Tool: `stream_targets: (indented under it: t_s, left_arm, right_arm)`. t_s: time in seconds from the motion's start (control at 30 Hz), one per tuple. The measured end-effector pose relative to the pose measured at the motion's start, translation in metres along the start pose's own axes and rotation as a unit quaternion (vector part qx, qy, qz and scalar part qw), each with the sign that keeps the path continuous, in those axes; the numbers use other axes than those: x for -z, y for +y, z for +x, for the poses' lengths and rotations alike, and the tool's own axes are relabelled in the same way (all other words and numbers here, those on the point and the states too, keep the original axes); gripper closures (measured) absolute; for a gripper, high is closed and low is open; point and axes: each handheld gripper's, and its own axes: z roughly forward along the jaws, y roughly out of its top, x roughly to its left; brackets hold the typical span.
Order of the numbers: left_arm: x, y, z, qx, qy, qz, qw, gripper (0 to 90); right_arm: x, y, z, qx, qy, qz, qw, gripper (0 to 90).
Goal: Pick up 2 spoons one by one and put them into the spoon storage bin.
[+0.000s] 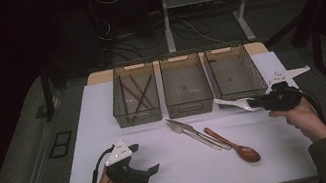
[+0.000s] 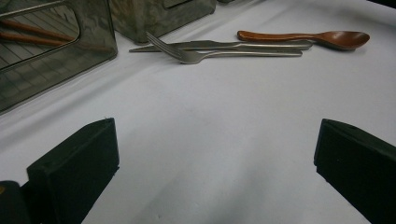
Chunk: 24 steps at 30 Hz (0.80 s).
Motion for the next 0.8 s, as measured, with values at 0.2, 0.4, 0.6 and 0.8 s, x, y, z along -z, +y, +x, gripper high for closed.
stream_targets:
  t_s: [0.2, 0.4, 0.6, 0.8]
  left_arm:
    - [0.0, 0.0, 0.0, -0.002, 0.0, 0.0, 1.0, 0.0]
    - [0.0, 0.0, 0.0, -0.003, 0.0, 0.001, 1.0, 0.0]
    - [0.0, 0.0, 0.0, -0.002, -0.001, 0.001, 1.0, 0.0]
    - [0.0, 0.0, 0.0, -0.002, -0.002, 0.0, 1.0, 0.0]
  right_arm:
    - [-0.002, 0.017, 0.004, 0.008, -0.004, -0.018, 0.9998, 81.7]
    - [-0.008, 0.032, 0.011, 0.012, -0.001, -0.027, 0.9996, 81.7]
    - [-0.014, 0.044, 0.016, 0.019, -0.004, -0.034, 0.9992, 81.7]
    - [-0.021, 0.053, 0.02, 0.024, -0.009, -0.036, 0.999, 81.7]
